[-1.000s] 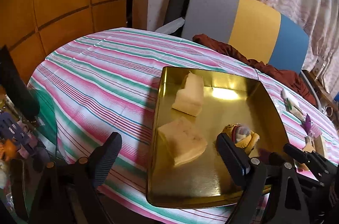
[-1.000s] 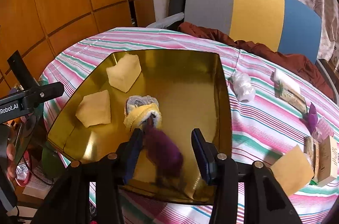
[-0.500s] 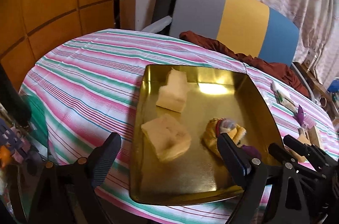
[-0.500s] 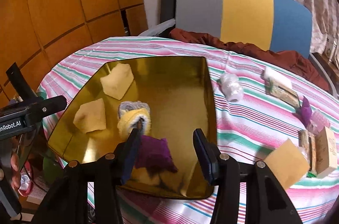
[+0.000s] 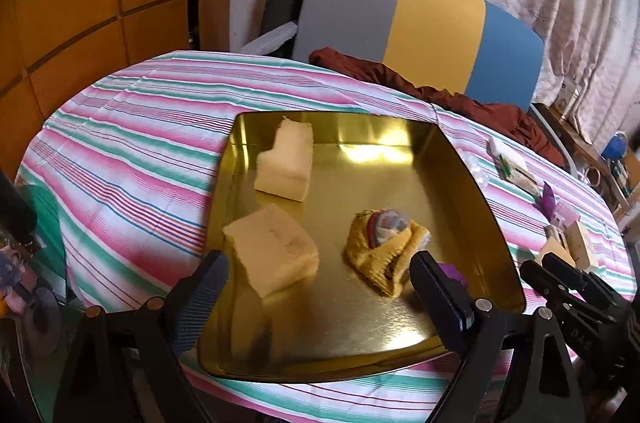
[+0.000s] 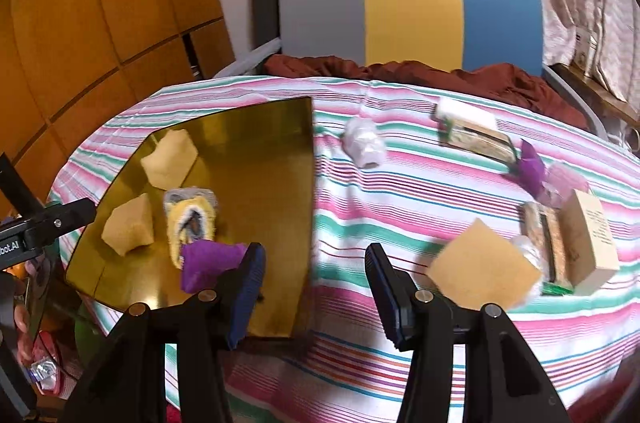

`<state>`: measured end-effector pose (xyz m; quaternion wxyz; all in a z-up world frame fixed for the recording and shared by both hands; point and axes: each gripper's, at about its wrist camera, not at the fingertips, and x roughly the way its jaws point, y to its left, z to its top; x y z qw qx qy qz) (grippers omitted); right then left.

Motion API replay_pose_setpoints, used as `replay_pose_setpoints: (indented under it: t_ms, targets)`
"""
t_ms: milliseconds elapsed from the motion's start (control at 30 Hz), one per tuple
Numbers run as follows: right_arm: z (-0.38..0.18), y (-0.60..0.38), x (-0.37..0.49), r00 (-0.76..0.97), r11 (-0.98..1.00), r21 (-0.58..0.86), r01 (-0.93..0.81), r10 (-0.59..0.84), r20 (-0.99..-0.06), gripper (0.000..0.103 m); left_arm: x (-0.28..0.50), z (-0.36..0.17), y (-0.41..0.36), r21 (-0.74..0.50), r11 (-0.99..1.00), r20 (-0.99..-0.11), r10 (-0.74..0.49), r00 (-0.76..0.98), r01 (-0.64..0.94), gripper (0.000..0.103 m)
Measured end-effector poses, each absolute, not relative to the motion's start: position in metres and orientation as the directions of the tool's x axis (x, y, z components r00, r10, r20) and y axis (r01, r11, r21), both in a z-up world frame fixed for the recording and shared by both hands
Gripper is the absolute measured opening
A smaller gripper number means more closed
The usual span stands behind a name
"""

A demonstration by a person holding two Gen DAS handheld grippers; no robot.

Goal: Organize objects
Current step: 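Grasp a third tan sponge with the left gripper while the right gripper moves toward the items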

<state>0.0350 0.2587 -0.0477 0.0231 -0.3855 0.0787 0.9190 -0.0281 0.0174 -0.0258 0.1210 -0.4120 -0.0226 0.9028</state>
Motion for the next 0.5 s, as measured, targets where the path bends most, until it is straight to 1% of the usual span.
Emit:
replay_pose_setpoints:
  t_ms: [100,233,367,500]
  targets:
    - [-0.051,0.273,0.042,-0.696,-0.981,0.132,-0.141,0.003,-0.718,0.053,-0.027,-0.024,0.026,-0.138,-0.964,-0.735,0.253,-0.629,-0.227,0.093]
    - [-0.058,0.296,0.050,-0.681,-0.968,0.143,-0.207,0.037,-0.731,0.053,-0.023,-0.015,0.045,-0.134,-0.943,-0.723,0.303,-0.621,-0.304,0.093]
    - [-0.067,0.319,0.061,-0.656,-0.949,0.132,-0.286,0.093,-0.749,0.053,-0.016,-0.008,0.072,-0.125,-0.906,-0.713,0.366,-0.598,-0.405,0.093]
    - [-0.078,0.346,0.072,-0.610,-0.913,0.111,-0.391,0.167,-0.775,0.053,-0.012,-0.008,0.093,-0.124,-0.880,-0.718,0.399,-0.571,-0.458,0.093]
